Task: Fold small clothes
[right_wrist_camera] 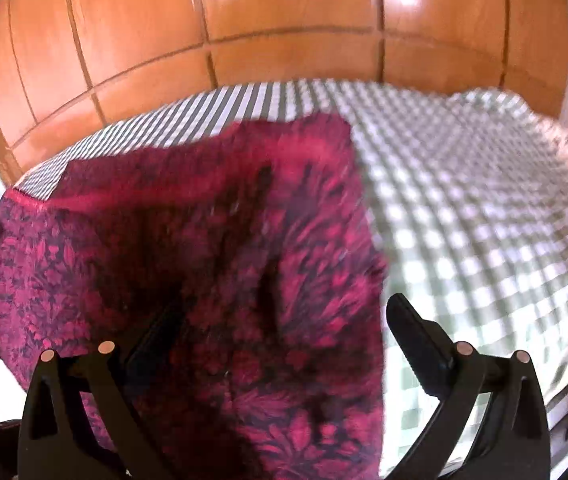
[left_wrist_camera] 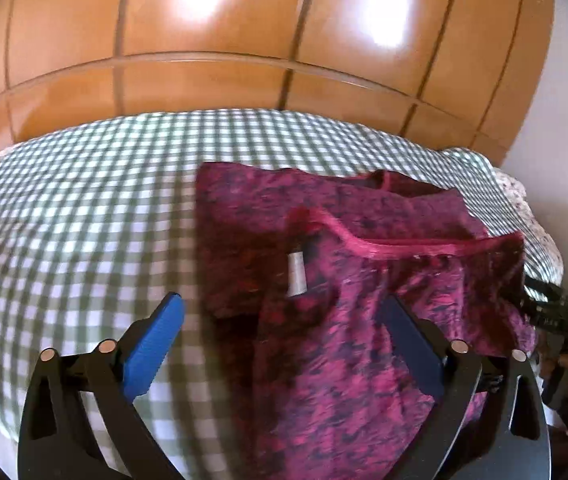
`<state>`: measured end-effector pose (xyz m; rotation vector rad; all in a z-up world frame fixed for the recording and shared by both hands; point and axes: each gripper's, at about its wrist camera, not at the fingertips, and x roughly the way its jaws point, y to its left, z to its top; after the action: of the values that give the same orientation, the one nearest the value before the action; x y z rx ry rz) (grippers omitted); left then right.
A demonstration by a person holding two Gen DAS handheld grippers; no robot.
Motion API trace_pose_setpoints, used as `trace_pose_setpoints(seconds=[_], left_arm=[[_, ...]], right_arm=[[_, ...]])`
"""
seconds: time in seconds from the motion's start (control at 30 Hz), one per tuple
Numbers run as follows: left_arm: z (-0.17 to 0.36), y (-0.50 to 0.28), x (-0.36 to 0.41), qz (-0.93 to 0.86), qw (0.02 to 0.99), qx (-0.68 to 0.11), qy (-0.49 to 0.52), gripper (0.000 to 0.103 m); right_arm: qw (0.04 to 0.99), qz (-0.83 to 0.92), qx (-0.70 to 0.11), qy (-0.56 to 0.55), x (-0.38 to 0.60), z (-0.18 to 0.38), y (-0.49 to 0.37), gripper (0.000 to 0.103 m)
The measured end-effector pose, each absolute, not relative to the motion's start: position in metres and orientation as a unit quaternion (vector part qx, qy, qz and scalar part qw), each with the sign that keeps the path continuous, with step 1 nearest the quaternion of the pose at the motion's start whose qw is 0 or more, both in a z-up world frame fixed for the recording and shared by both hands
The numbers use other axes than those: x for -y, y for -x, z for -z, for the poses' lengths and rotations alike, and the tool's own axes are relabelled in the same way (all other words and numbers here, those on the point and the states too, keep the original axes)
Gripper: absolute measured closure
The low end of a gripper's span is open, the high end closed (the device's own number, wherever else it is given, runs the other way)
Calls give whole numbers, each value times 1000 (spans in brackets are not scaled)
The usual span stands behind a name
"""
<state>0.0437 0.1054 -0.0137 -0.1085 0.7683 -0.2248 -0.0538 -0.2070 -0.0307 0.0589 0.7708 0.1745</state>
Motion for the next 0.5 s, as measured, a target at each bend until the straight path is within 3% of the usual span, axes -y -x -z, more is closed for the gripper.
trace_pose_setpoints(seconds=[0.07, 0.1, 0.13, 0.17, 0.2, 0.23, 0.3, 0.5], left_arm=[[18, -50, -97, 115, 915, -385, 39, 34], [21, -53, -94, 115, 912, -392, 33, 44], [27, -57, -90, 121, 906, -404, 31, 61], [30, -58, -89, 124, 903, -410, 32, 71], [32, -58, -88, 123, 903, -411, 34, 75], [30, -55, -89, 123, 905, -405, 36, 83], [22, -47, -93, 127, 909, -395, 46, 86], [-12, -31, -108, 150, 925, -343, 67, 86]], right_arm=[[926, -83, -367, -31, 209, 25, 54, 3], [926, -83, -368, -27, 209, 24, 53, 12], [924, -85, -373, -21, 207, 26, 52, 21], [919, -90, -383, -16, 205, 29, 49, 45], [915, -85, -393, -8, 204, 33, 48, 67], [916, -81, -393, -7, 205, 33, 51, 74], [917, -92, -388, -22, 209, 25, 55, 84], [927, -136, -346, -52, 218, -28, 69, 87]])
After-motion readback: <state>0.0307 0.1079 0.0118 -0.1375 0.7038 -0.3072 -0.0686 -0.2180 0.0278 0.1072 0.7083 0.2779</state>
